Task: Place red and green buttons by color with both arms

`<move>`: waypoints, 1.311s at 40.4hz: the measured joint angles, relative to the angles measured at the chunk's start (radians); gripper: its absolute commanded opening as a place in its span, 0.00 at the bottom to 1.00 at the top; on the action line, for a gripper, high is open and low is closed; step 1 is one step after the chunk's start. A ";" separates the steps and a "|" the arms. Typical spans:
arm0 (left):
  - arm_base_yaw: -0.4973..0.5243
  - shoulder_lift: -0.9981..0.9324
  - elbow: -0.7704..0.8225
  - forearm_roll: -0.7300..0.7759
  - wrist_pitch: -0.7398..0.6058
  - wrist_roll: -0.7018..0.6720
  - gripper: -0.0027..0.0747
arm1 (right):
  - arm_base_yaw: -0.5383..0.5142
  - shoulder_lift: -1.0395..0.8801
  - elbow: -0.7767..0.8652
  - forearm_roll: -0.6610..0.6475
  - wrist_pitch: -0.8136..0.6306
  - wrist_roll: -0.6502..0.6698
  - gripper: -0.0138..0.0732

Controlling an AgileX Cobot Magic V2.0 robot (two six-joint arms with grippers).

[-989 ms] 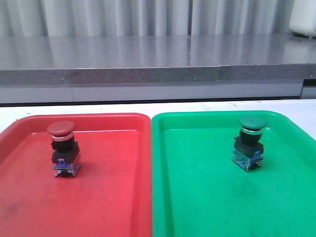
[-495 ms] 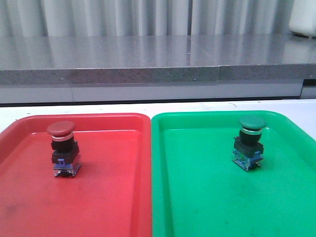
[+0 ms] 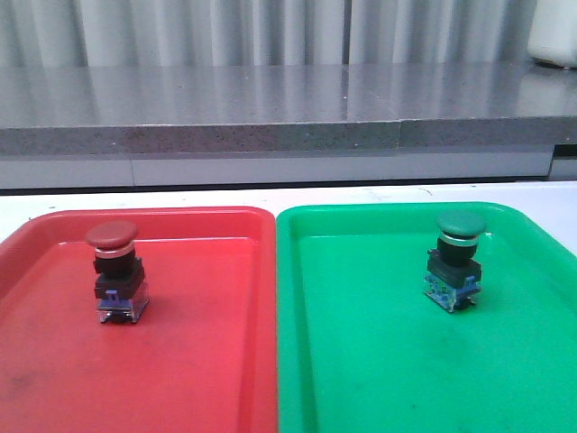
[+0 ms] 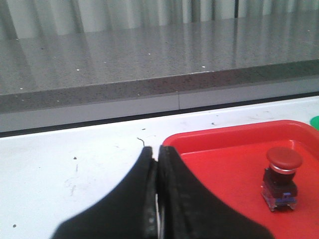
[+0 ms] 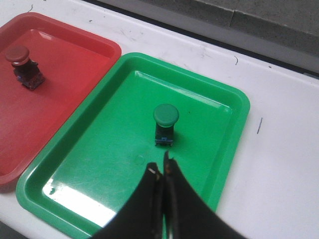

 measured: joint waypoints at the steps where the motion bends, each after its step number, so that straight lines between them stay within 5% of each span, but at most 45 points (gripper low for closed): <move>1: 0.011 -0.006 0.014 -0.002 -0.017 0.000 0.01 | 0.000 0.000 0.000 0.000 0.000 0.000 0.08; 12: 0.073 -0.008 0.070 -0.066 -0.142 0.000 0.01 | 0.000 0.000 0.000 0.000 0.000 0.000 0.08; 53: 0.036 -0.008 0.070 -0.076 -0.188 -0.002 0.01 | 0.000 0.000 0.000 0.000 0.000 0.000 0.08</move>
